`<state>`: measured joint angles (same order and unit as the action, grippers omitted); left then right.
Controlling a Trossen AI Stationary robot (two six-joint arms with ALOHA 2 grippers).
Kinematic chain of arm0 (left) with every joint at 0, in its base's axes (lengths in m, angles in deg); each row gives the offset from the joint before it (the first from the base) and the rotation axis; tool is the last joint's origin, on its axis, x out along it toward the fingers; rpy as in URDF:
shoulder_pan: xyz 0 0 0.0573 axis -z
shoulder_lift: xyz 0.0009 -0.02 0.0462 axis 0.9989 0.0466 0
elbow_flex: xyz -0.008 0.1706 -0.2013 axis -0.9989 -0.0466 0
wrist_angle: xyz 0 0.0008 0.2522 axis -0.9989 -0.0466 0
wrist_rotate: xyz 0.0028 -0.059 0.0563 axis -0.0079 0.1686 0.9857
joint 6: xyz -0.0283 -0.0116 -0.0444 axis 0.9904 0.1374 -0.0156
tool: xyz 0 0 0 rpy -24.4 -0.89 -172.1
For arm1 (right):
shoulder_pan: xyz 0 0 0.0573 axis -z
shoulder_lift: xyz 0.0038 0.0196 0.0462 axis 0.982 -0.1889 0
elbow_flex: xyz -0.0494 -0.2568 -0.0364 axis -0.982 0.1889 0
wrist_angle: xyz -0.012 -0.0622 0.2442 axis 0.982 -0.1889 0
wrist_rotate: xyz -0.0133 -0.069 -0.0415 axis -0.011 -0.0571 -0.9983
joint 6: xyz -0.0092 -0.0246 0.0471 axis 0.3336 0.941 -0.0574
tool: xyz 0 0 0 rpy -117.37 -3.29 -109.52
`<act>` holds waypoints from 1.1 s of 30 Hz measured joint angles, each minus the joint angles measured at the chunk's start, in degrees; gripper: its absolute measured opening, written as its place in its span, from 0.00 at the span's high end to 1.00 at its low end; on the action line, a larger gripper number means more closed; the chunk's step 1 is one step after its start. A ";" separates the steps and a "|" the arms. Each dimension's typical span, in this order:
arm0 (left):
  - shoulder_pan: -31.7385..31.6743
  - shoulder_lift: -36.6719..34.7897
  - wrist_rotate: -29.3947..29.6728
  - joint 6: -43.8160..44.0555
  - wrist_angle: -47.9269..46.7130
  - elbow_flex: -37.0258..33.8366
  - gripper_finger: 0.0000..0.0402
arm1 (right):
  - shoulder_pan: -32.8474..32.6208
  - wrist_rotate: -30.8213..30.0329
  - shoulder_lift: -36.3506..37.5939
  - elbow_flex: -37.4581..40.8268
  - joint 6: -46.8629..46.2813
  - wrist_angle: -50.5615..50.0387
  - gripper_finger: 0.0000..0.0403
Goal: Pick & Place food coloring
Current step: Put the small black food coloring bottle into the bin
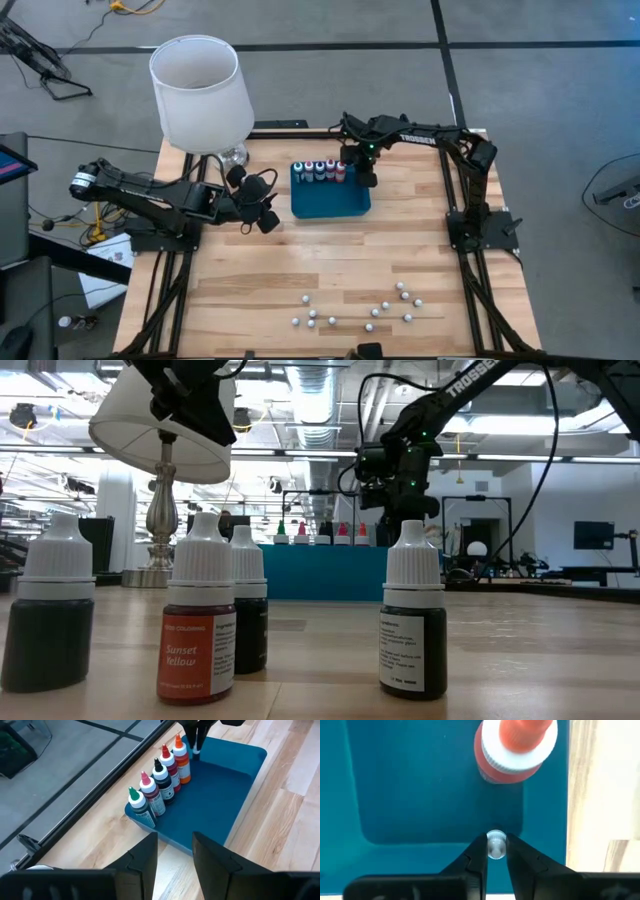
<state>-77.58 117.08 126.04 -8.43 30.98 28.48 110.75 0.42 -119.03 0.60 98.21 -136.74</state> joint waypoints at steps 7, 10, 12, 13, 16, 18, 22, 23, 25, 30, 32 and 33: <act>-0.01 0.00 0.33 -0.22 0.00 0.00 0.72 | -0.62 -0.51 -1.51 0.02 -0.03 -0.03 0.86; -0.03 0.00 0.29 -0.17 -0.29 0.00 0.72 | -1.15 -1.47 -1.95 -0.04 -0.03 0.06 0.86; -0.03 0.00 0.16 -0.01 -0.54 0.00 0.72 | -1.19 -1.49 -1.88 -0.06 -0.03 0.82 0.86; -0.03 0.00 0.00 0.21 -0.93 0.00 0.72 | -1.20 -1.51 -1.88 -0.07 -0.04 0.84 0.86; -0.03 0.00 0.02 0.32 -0.92 0.00 0.72 | -0.94 -1.55 -1.88 -0.07 -0.06 0.72 0.86; -0.03 0.00 0.04 0.35 -0.92 0.00 0.72 | -0.74 -1.60 -1.88 -0.07 -0.30 0.47 0.86; -0.03 0.00 0.02 0.33 -0.90 0.00 0.72 | -0.74 -1.68 -1.88 -0.07 -1.07 0.54 0.86; -0.03 0.00 0.02 0.33 -0.90 0.00 0.72 | -0.74 -1.68 -1.88 -0.07 -1.09 0.55 0.86; -0.03 0.00 0.05 0.33 -0.90 0.00 0.72 | -0.74 -1.66 -1.88 -0.07 -1.10 0.62 0.86; -0.03 0.00 0.02 0.33 -0.90 0.00 0.72 | -0.74 -1.66 -1.86 -0.07 -1.10 0.89 0.85; -0.03 0.00 0.02 0.35 -0.88 0.00 0.72 | -0.73 -1.66 -1.86 -0.07 -1.10 1.11 0.83; -0.03 0.00 0.02 0.35 -0.90 0.00 0.72 | -0.64 -1.65 -1.86 -0.07 -1.10 1.15 0.82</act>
<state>-77.61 117.08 126.06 -8.08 30.08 28.48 110.11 -1.23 -120.88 0.53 97.11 -135.59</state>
